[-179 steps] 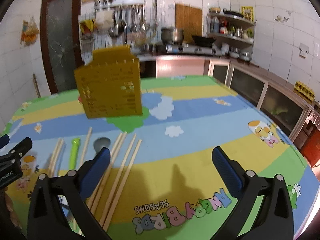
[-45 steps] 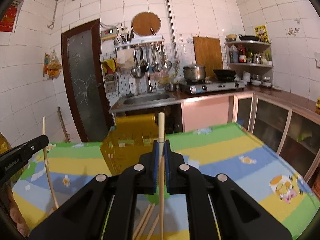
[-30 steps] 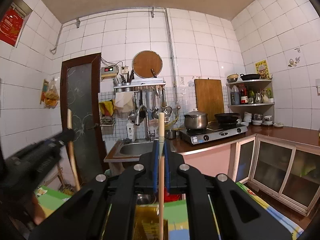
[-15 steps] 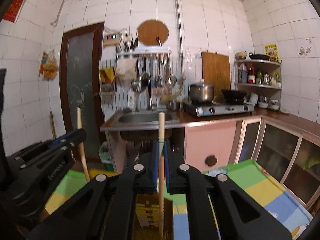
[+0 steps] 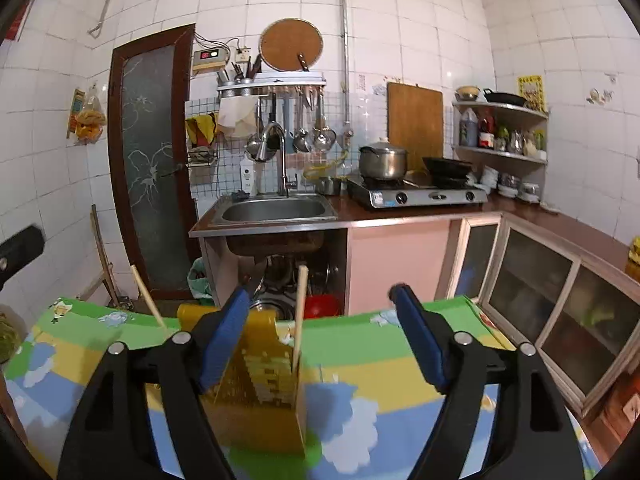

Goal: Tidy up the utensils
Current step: 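Open both tools to drop the chopsticks into the yellow holder, then move both open tools back down to the remaining chopsticks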

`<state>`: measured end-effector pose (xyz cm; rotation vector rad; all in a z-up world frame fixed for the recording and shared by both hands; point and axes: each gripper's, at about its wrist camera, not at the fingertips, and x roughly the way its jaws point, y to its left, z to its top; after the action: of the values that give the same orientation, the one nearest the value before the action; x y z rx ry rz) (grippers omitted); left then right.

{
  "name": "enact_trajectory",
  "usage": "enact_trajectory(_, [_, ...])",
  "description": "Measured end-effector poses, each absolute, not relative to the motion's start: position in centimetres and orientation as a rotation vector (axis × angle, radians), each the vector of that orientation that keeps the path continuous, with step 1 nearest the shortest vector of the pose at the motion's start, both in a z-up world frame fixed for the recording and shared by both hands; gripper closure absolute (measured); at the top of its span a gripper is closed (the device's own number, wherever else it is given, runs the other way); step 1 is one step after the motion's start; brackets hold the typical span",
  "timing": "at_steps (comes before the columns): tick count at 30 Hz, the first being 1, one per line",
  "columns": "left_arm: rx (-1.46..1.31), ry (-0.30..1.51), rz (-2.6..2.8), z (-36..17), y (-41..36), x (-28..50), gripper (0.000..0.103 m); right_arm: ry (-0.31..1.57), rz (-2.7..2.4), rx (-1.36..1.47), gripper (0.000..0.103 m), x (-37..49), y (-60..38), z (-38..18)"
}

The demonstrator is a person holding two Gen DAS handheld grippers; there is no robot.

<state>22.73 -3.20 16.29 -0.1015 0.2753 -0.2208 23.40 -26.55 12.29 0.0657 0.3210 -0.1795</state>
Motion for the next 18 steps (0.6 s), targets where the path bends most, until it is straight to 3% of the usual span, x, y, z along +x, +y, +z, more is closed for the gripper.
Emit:
enact_trajectory(7, [-0.109, 0.446, -0.208, 12.5, -0.9, 20.1, 0.005, 0.382, -0.212, 0.059, 0.024, 18.1, -25.8, 9.8])
enact_trajectory(18, [-0.04, 0.667, -0.18, 3.4, -0.4, 18.8, 0.005, 0.556, -0.246, 0.148, 0.024, 16.5, -25.4, 2.6])
